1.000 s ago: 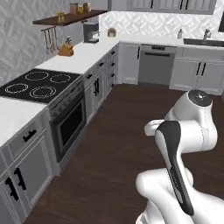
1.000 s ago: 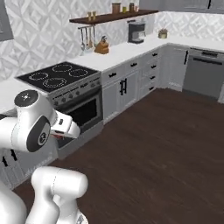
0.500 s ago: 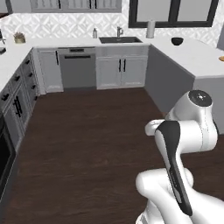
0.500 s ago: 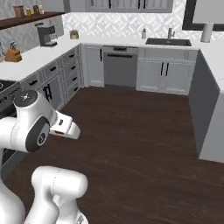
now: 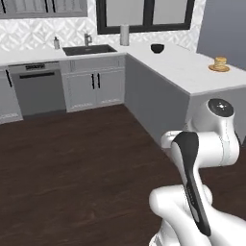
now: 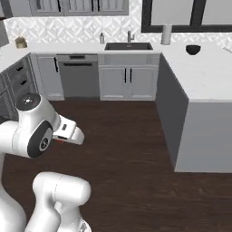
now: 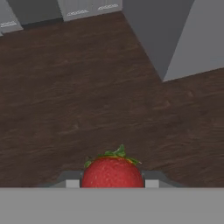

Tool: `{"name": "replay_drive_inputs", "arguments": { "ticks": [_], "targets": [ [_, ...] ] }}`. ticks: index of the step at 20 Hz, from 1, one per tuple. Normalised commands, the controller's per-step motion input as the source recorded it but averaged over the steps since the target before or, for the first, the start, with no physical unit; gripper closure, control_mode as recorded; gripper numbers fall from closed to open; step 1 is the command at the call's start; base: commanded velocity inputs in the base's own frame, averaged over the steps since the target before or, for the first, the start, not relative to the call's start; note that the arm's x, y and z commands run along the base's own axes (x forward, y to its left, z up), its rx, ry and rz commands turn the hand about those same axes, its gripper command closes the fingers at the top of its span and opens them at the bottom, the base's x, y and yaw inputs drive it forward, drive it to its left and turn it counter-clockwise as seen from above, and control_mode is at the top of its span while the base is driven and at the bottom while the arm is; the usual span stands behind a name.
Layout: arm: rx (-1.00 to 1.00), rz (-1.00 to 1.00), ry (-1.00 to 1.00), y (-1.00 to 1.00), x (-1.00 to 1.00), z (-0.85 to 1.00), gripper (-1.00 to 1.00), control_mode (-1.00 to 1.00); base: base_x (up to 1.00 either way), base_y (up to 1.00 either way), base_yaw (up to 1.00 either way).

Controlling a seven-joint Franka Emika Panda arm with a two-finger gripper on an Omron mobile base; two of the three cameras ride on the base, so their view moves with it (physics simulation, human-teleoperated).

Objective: Take the strawberry from the fridge and place it on top of the pancake, located on the dining counter.

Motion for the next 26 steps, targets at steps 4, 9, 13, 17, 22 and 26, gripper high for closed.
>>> {"name": "replay_drive_inputs", "arguments": {
  "ticks": [4, 9, 13, 17, 22, 26],
  "targets": [
    [0.00, 0.00, 0.00, 0.00, 0.00, 0.00, 1.00, 1.00, 1.00, -0.54, -0.37],
    [0.00, 0.00, 0.00, 0.00, 0.00, 0.00, 1.00, 1.00, 1.00, -0.61, -0.35],
    [0.00, 0.00, 0.00, 0.00, 0.00, 0.00, 1.00, 1.00, 1.00, -0.84, -0.22],
    [0.00, 0.00, 0.00, 0.00, 0.00, 0.00, 1.00, 1.00, 1.00, -0.97, -0.17],
    [0.00, 0.00, 0.00, 0.00, 0.00, 0.00, 1.00, 1.00, 1.00, -1.00, -0.13],
    [0.00, 0.00, 0.00, 0.00, 0.00, 0.00, 1.00, 1.00, 1.00, -1.00, -0.10]
  ]
}}
